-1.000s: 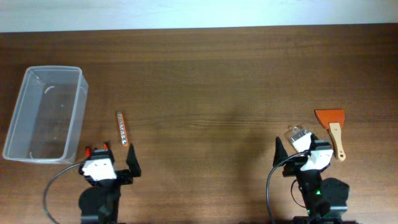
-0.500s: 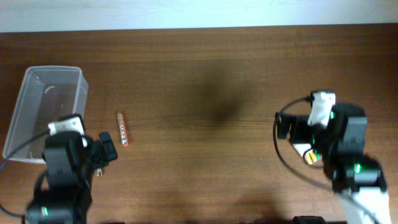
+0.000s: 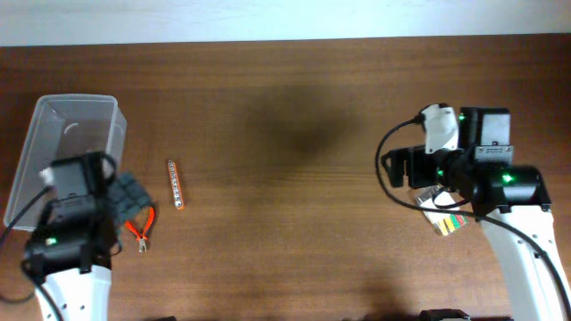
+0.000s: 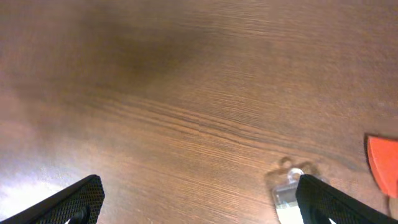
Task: Pack container
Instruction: 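Move the left gripper to the clear container's edge and grasp it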
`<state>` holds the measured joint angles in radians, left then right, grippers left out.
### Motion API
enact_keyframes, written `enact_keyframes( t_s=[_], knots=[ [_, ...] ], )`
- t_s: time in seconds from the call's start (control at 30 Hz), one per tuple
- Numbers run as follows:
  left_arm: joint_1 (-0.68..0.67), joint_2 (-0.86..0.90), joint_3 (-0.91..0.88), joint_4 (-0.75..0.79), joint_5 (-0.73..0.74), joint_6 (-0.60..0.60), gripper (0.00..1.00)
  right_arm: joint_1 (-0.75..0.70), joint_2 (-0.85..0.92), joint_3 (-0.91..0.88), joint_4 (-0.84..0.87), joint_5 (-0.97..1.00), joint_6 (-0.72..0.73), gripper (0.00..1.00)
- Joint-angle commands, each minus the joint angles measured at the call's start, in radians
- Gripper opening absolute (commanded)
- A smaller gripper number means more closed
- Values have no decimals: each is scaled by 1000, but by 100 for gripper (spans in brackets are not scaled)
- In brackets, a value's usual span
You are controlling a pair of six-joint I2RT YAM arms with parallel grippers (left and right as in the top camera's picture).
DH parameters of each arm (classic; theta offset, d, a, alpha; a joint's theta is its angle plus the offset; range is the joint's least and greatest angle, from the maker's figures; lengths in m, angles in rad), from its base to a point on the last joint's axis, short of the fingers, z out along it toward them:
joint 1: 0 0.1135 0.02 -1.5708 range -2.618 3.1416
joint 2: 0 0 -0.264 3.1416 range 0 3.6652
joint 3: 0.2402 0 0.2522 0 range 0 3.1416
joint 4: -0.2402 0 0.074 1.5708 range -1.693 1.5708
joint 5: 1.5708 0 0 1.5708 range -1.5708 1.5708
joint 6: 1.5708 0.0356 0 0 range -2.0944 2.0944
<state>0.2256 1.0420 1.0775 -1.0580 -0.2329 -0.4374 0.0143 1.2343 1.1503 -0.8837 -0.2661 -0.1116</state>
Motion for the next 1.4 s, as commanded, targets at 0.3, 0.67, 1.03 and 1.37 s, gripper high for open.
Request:
enact_keyframes(
  t_s=[0.3, 0.67, 1.03, 1.37],
  knots=[
    [461, 161, 81, -24, 58, -112, 99, 243, 49, 34, -15, 84, -56, 98],
    [539, 380, 81, 133, 151, -108, 99, 276, 119, 34, -37, 84, -57, 99],
    [539, 608, 81, 191, 151, -154, 100, 276, 119, 34, -29, 84, -57, 99],
    [539, 666, 81, 243, 151, -154, 71, 276, 119, 34, -30, 84, -56, 99]
  ],
)
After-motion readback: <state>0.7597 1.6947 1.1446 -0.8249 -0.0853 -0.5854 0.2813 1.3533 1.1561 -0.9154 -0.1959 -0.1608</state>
